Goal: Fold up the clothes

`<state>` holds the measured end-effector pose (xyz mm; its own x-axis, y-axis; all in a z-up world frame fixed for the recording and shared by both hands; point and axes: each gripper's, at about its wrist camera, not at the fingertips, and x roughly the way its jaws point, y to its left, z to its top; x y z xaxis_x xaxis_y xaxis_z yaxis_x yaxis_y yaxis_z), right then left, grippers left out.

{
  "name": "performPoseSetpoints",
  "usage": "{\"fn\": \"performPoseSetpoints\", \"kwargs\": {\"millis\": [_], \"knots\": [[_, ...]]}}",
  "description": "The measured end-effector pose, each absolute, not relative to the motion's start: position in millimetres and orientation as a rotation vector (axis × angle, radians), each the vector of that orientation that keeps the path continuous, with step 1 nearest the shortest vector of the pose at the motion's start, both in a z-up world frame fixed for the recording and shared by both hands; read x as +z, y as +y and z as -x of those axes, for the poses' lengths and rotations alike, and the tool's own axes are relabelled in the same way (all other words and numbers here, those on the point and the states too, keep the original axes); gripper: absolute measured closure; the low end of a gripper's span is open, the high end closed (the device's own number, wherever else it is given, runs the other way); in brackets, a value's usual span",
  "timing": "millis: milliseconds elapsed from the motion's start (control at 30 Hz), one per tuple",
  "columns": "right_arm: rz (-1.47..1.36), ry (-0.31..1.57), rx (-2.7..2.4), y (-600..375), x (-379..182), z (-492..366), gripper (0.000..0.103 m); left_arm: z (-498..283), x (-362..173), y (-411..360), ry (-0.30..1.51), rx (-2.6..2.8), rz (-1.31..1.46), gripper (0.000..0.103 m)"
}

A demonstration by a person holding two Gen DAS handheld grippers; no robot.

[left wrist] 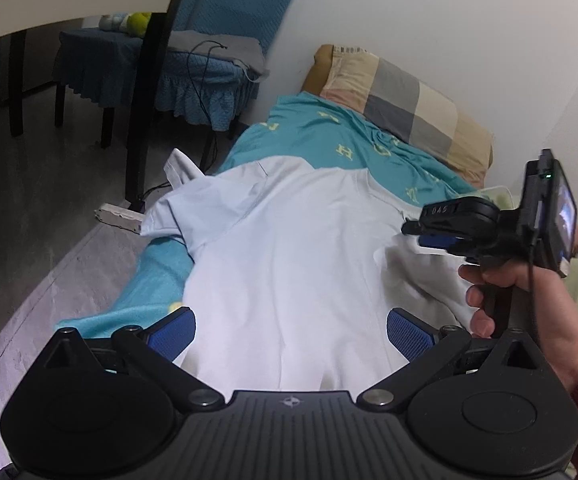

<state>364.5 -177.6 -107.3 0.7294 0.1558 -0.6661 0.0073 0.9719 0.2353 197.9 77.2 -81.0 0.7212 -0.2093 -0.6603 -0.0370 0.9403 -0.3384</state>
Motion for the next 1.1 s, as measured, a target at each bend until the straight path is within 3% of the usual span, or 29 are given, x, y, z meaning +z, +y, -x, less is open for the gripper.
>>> {"fn": "performPoseSetpoints", "kwargs": {"millis": [33,300,567,800,1100], "knots": [[-0.243,0.731,0.094,-184,-103,-356,0.056,-200,-83,72,0.768,-0.109,0.337,0.000],[-0.308,0.641,0.093,-244,-46,-233,0.056,-190,-86,41,0.741,-0.204,0.313,0.001],[-0.387,0.636,-0.053,-287,-35,-99,0.054,-171,-94,10,0.749,-0.259,0.267,0.006],[-0.430,0.498,-0.145,-333,-29,-79,0.054,-169,-93,-33,0.722,-0.262,0.149,0.013],[-0.549,0.487,-0.263,-398,-57,-81,0.054,-257,-98,-160,0.712,-0.312,0.165,0.022]]}}
